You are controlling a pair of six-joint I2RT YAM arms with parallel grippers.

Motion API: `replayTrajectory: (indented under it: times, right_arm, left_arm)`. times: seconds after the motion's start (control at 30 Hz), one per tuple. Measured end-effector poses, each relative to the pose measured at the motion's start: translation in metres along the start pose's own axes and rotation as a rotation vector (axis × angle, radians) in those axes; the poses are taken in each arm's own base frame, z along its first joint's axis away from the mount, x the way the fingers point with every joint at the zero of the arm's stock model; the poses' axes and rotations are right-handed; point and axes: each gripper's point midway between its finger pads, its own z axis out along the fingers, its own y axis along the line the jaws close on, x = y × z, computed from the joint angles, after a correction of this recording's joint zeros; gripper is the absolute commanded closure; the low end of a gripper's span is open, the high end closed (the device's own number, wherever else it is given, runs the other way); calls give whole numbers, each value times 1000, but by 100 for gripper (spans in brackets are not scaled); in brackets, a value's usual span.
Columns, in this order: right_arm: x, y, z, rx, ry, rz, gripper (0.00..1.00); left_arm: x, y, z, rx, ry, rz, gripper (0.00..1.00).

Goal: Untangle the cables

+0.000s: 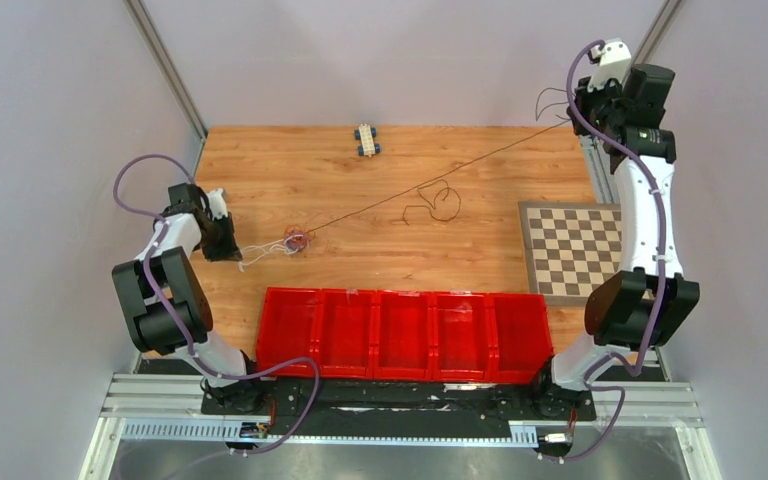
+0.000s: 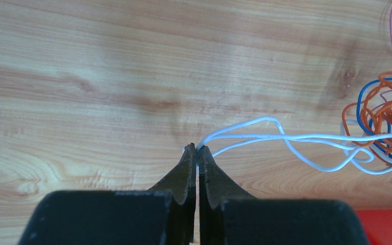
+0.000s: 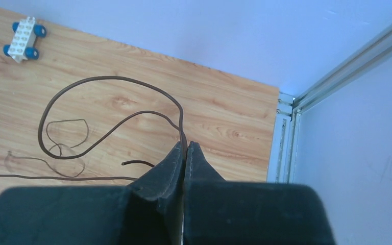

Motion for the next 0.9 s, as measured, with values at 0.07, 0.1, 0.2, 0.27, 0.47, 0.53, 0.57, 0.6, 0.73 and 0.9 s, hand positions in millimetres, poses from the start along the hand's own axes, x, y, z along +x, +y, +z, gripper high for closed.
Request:
replayTrajectory:
  times: [0.07,0.1,0.2,0.27,0.47,0.53,0.57,0.6,0.73,0.9]
  right_arm:
    - [-7,-3,-5,-4,-22,3,100]
    - [-9,-2,-7,-12,-27,6,100]
    - [-11,6,-12,-54,-36,16,100]
    - [-12,17,-13,-110,-42,33,100]
    - [0,93,-15,-381,-16,91,100]
    - [21,145,-20,-517,31,92,100]
    - [35,171,-24,-584,63,90,100]
    - [54,201,-31,-657,109,84,100]
    - [131,264,-54,-820,297,69,64]
    - [182,247,-40,-743,453,53,10]
  left_arm:
    - [0,1,0,-4,2,4,100]
    - [0,1,0,-6,2,6,100]
    - [0,3,0,-15,2,12,100]
    - [0,5,0,-21,1,14,100]
    - [0,3,0,-9,-2,9,100]
    - [-1,3,-1,-6,-4,9,100]
    - [-1,2,-1,-5,-5,10,100]
    - [-1,2,-1,-3,-7,10,100]
    - [-4,0,-6,3,-25,16,100]
    - [-8,-5,-12,22,-46,21,100]
